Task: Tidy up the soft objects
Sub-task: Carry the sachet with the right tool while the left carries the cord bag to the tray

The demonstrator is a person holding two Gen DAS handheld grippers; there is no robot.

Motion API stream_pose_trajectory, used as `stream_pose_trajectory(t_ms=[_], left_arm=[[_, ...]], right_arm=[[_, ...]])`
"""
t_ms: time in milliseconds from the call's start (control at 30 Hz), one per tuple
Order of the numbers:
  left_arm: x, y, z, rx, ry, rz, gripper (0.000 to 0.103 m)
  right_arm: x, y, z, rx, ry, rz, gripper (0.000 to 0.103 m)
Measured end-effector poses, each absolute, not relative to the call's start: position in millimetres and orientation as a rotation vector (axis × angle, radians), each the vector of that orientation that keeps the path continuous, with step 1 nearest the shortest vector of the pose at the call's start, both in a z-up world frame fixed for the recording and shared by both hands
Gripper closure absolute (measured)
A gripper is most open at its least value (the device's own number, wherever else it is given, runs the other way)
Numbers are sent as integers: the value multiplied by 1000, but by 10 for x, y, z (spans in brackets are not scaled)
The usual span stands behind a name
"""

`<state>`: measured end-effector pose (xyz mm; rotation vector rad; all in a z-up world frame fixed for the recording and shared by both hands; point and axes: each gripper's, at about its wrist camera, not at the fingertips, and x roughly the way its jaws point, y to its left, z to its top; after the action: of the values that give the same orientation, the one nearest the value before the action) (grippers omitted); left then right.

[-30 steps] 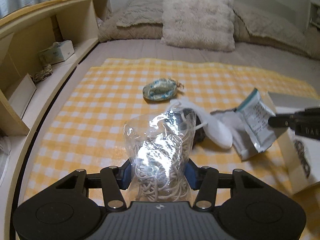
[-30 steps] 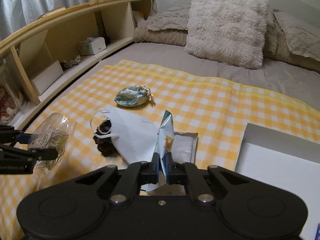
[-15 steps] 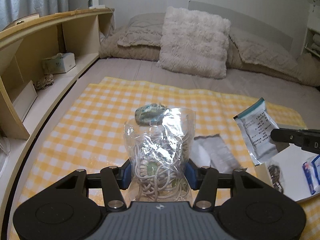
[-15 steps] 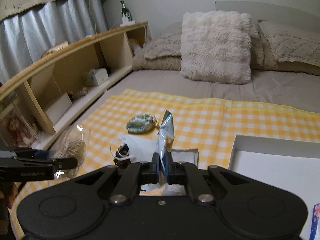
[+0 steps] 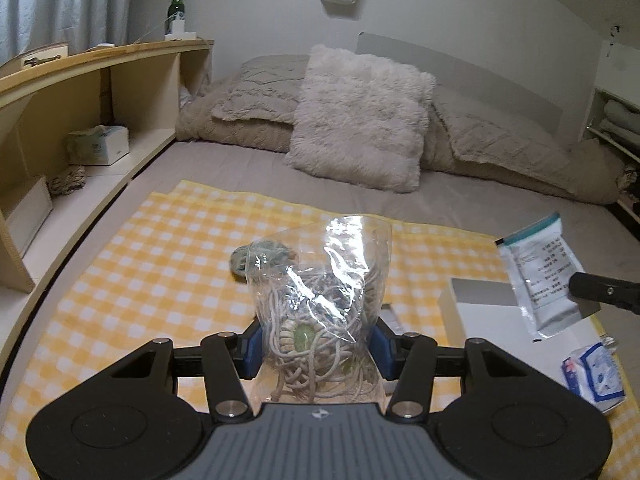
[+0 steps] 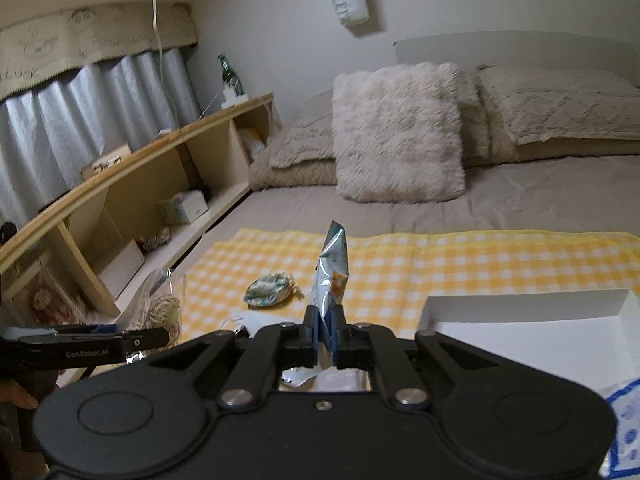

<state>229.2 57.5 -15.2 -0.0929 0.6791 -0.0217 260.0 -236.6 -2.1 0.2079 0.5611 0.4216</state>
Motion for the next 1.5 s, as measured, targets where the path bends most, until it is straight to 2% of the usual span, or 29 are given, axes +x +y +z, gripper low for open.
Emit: stream_pose_trajectory(t_ms=[700,1233,1500], left_arm=[[2445,-359,-165,-177,676,-195,50],[2699,-1377,-799,-269,884,-402,50],[2915,-1729,-1274,-337,1068,-510,50]], right_arm=[[2233,-3707,-45,313,525,234,97],[2240,-4085,-369,324,616,183,97],[2326,-4089,-558,302,687,180,97]])
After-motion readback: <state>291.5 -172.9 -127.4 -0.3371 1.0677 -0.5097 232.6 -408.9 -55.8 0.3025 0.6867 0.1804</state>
